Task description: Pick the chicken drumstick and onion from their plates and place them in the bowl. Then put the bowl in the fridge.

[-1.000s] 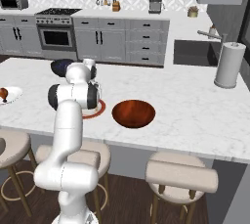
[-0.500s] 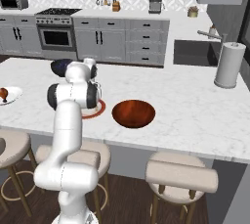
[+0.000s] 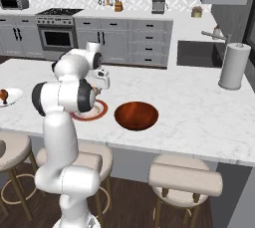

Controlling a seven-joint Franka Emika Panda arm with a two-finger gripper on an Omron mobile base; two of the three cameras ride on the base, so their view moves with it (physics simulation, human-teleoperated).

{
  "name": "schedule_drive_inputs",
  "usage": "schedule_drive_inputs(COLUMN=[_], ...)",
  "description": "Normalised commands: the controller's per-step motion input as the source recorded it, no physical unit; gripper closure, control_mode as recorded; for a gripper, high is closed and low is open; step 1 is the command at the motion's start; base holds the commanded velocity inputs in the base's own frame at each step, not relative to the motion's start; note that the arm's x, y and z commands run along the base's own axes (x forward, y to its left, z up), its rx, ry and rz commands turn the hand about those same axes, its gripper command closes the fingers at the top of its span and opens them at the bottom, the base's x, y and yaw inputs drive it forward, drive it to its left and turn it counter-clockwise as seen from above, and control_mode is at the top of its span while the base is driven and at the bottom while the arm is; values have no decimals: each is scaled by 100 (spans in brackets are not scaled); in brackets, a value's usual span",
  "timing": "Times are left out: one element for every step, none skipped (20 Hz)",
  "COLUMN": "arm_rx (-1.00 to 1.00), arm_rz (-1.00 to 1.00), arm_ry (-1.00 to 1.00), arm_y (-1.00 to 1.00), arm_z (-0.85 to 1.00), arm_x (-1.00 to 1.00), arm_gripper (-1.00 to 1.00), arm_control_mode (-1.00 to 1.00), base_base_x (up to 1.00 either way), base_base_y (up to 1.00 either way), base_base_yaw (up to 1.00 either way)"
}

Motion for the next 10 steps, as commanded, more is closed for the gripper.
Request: schedule_drive_inputs(arm_rx=[0, 0, 0, 0, -3, -9, -5, 0, 0, 0], arm_rz=[-11, -11, -24, -32, -33, -31, -29, -27, -26, -27], arm_ry=[-41, -35, -32, -18, -9, -15, -18, -7, 0, 0], arm_y=[-75, -81, -84, -88, -93, -84, -94, -100, -100, -100], arm_z=[100, 100, 100, 81, 68, 46, 28, 20, 21, 34], arm_x=[-73, -74, -100, -100, -93, -91, -91, -78, -71, -75], arm_gripper=[100, 100, 100, 100, 100, 100, 100, 100, 100, 100], arm_control_mode=[-100, -100, -100, -100, -100, -100, -100, -100, -100, -100], base_base_x=[0, 0, 0, 0, 0, 0, 0, 0, 0, 0], base_base_y=[0, 0, 0, 0, 0, 0, 0, 0, 0, 0], base_base_yaw=[0, 0, 0, 0, 0, 0, 0, 0, 0, 0])
